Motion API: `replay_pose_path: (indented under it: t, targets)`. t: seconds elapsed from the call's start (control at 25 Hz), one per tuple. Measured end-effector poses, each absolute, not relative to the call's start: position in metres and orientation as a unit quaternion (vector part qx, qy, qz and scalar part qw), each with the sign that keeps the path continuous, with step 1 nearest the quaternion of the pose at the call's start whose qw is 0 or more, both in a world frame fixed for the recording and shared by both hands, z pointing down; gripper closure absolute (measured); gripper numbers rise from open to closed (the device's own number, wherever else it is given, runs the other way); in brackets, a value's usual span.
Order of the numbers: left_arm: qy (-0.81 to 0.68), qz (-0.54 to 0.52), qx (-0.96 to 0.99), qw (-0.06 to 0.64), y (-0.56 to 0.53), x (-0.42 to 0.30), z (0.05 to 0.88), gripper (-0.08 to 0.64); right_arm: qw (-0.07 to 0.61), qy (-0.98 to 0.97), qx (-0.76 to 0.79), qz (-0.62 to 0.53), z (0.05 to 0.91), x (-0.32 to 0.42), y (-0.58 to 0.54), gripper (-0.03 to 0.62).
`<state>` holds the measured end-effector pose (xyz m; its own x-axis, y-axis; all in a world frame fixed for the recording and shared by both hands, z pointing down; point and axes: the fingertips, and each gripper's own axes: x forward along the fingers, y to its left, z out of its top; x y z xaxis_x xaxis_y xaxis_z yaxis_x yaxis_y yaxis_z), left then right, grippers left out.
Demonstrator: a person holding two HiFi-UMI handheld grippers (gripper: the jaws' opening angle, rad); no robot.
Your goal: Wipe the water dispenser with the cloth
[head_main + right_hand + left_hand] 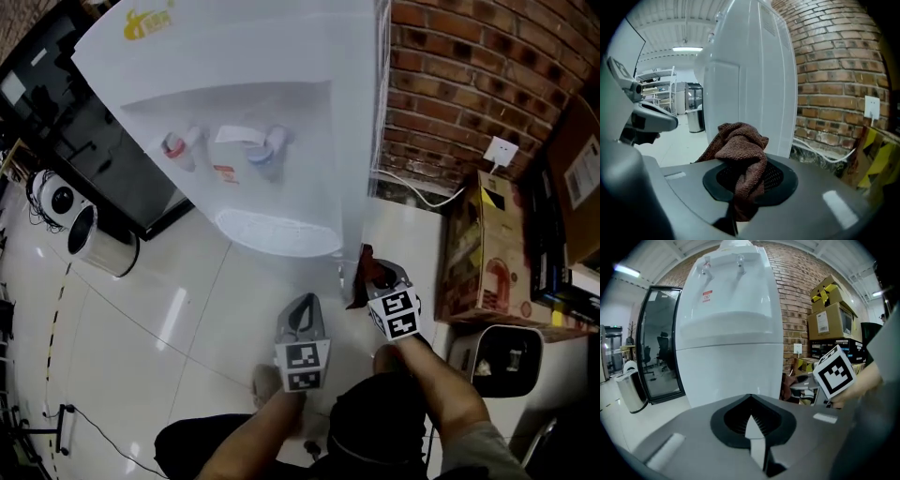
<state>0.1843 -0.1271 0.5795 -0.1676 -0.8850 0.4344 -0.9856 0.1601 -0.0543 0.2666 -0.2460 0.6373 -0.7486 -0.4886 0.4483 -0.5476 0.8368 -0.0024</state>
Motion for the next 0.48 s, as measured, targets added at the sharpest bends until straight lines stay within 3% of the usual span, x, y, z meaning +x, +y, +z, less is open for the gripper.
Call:
replay_pose_path:
  t: [0.48]
  targets:
    - [-0.728,0.183,0.631,0.196,-0.149,0.188,0.628,0.560,0.304,-0.898,0.284,0.142,0.759,0.267,-0.246,0.522]
